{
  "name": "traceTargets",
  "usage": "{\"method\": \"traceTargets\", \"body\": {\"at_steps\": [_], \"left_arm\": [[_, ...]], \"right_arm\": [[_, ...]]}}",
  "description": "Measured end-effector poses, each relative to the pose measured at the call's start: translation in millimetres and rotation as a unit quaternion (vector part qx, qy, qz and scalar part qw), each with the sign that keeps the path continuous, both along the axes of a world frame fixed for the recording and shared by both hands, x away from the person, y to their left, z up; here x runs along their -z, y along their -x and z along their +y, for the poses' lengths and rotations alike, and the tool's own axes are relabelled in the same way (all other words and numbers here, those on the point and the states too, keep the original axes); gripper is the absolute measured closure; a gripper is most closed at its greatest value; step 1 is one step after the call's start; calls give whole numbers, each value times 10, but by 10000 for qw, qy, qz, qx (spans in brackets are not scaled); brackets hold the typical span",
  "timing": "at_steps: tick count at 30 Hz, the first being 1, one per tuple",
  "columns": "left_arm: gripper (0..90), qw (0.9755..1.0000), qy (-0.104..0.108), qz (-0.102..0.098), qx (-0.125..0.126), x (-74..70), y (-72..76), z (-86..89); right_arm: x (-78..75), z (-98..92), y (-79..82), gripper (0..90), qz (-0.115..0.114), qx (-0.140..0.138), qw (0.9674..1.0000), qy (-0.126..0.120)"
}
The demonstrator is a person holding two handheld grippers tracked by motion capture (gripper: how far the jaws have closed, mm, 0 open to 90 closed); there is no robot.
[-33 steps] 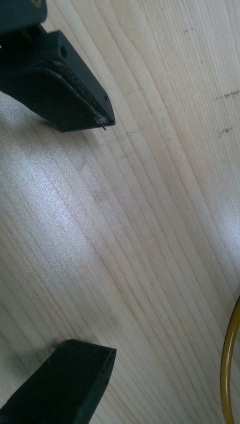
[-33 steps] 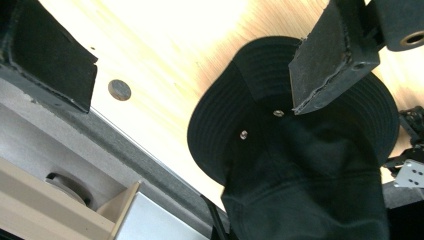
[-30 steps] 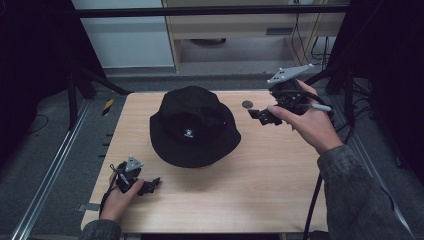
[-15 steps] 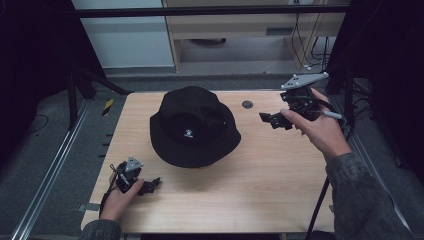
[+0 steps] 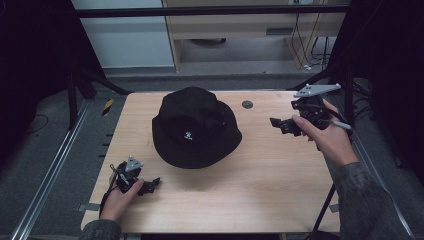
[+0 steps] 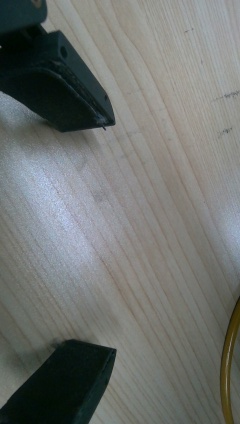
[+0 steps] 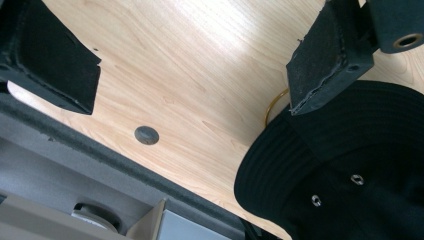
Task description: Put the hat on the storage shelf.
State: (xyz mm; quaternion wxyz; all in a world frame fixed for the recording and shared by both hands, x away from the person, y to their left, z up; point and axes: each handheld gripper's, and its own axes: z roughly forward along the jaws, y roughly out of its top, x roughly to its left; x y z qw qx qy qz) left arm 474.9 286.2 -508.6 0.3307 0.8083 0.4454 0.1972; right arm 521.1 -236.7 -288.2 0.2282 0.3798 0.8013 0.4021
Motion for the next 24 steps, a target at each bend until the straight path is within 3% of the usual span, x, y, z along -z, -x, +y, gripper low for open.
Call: {"method": "traceTargets", "body": {"at_steps": [9, 12, 24], "left_arm": [[0, 10000, 1, 2, -5, 0, 4, -2], [0, 10000, 2, 2, -6, 0, 4, -2], [0, 10000, 1, 2, -4, 0, 4, -2]], "right_arm": [[331, -162, 31, 84, 282, 197, 9994, -54], [508, -221, 37, 86, 413, 289, 9987, -108], [924, -277, 109, 97, 595, 425, 9973, -106]]}}
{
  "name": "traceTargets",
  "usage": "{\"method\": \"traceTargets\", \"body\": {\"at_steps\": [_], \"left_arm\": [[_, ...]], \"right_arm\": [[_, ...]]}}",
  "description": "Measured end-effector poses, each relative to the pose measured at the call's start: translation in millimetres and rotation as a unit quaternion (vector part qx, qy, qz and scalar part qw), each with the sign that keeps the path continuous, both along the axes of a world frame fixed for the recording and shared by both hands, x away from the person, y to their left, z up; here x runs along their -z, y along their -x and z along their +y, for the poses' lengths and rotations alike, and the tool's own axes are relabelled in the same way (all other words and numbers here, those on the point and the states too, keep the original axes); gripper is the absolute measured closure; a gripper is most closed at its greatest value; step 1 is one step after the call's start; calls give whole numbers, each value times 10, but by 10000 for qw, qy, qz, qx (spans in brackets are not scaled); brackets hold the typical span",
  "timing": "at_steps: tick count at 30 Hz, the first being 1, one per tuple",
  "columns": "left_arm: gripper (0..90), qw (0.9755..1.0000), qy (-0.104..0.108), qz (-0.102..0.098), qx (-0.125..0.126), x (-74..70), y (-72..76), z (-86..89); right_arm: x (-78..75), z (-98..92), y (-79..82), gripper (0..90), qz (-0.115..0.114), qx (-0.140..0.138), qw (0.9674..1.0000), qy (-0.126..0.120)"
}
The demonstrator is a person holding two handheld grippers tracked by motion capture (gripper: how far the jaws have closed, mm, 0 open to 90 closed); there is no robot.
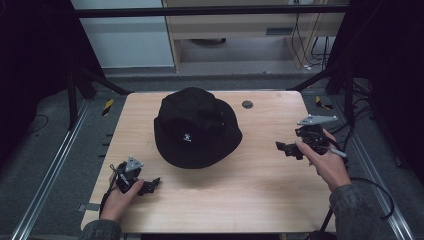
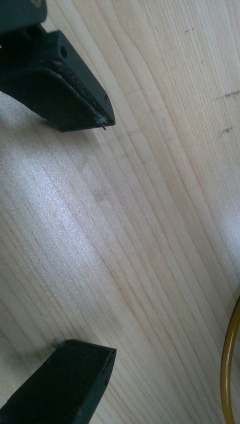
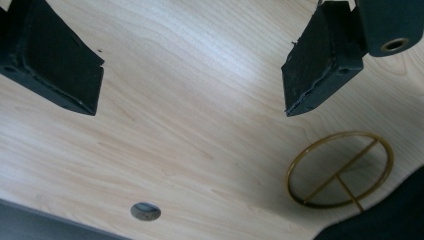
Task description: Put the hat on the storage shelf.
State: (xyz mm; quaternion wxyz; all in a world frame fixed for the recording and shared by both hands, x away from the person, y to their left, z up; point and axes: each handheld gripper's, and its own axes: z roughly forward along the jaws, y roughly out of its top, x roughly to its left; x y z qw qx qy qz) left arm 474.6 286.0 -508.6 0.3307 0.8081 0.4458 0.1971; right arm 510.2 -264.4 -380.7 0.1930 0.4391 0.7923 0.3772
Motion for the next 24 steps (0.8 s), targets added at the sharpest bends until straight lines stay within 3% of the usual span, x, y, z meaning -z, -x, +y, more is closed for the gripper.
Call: {"method": "traceTargets", "body": {"at_steps": [6, 10, 12, 13, 14, 15, 16, 17, 20, 23, 24], "left_arm": [[0, 10000, 1, 0, -1, 0, 0, 0], [0, 10000, 0, 0, -1, 0, 0, 0], [0, 10000, 1, -1, -1, 0, 0, 0], [0, 10000, -1, -1, -1, 0, 0, 0], [0, 10000, -1, -1, -1, 0, 0, 0], [0, 10000, -1, -1, -1, 0, 0, 0], [0, 10000, -1, -1, -1, 0, 0, 0], [0, 10000, -1, -1, -2, 0, 0, 0], [0, 10000, -1, -2, -2, 0, 1, 0], [0, 10000, 0, -1, -3, 0, 0, 0], [0, 10000, 0, 0, 0, 0, 0, 0]], "right_arm": [[195, 18, 53, 98, 54, 5, 10000, -9], [491, 76, 108, 102, 245, 14, 9997, -20], [560, 94, 119, 102, 291, 7, 9996, -30], [706, 137, 141, 108, 374, 4, 9993, 32], [706, 137, 141, 108, 374, 4, 9993, 32], [842, 186, 164, 109, 474, 10, 9988, 98], [842, 186, 164, 109, 474, 10, 9988, 98], [969, 226, 176, 110, 557, 19, 9982, 228], [1066, 268, 193, 111, 602, 39, 9977, 300], [1203, 319, 207, 78, 678, 170, 9962, 523], [1227, 326, 217, 65, 574, 211, 9966, 543]]}}
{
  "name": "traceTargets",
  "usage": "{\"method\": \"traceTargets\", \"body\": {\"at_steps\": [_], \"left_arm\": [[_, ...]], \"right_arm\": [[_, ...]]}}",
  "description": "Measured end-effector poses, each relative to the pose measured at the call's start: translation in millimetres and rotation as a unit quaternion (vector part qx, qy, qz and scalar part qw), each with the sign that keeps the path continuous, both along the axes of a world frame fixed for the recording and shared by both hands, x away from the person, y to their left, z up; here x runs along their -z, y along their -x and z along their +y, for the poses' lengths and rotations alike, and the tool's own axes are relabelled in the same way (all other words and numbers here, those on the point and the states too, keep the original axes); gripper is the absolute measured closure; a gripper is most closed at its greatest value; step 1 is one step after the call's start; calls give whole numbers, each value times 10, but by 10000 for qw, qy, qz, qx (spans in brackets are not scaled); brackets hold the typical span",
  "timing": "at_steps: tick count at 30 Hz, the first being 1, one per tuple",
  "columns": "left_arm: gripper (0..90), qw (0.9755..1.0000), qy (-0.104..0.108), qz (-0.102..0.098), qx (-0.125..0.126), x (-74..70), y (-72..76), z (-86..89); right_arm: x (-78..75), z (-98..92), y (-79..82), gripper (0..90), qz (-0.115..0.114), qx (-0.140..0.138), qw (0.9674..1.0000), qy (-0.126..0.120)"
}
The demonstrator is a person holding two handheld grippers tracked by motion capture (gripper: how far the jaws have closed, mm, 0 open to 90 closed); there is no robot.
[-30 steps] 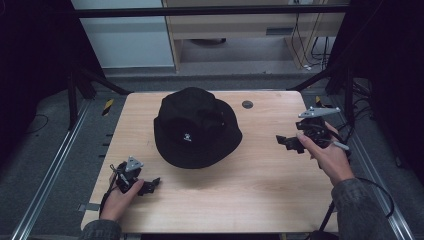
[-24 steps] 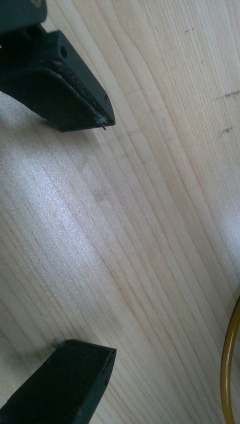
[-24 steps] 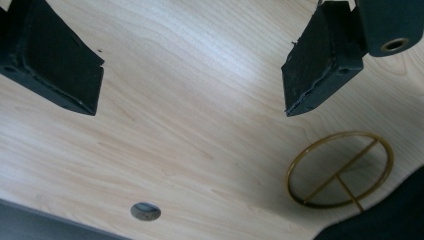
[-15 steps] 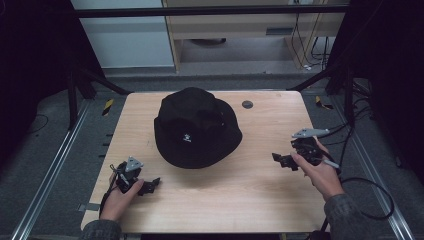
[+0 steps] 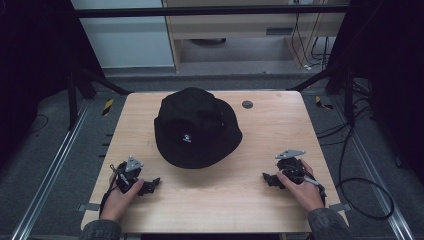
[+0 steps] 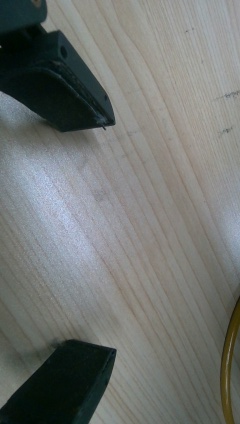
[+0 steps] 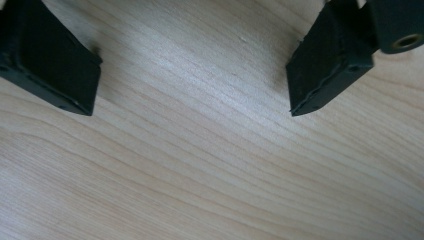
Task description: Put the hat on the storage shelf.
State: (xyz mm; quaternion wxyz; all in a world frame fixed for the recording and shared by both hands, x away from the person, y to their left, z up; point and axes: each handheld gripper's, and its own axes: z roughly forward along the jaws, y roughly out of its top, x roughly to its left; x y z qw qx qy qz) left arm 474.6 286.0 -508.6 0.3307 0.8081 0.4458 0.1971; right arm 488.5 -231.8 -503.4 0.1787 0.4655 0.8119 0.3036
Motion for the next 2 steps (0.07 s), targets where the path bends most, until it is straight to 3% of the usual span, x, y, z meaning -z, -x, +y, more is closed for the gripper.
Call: {"method": "traceTargets", "body": {"at_steps": [2], "left_arm": [[0, 10000, 2, 0, 0, 0, 0, 0]], "right_arm": [[17, 2, 11, 64, -81, 40, 9999, -66]]}}
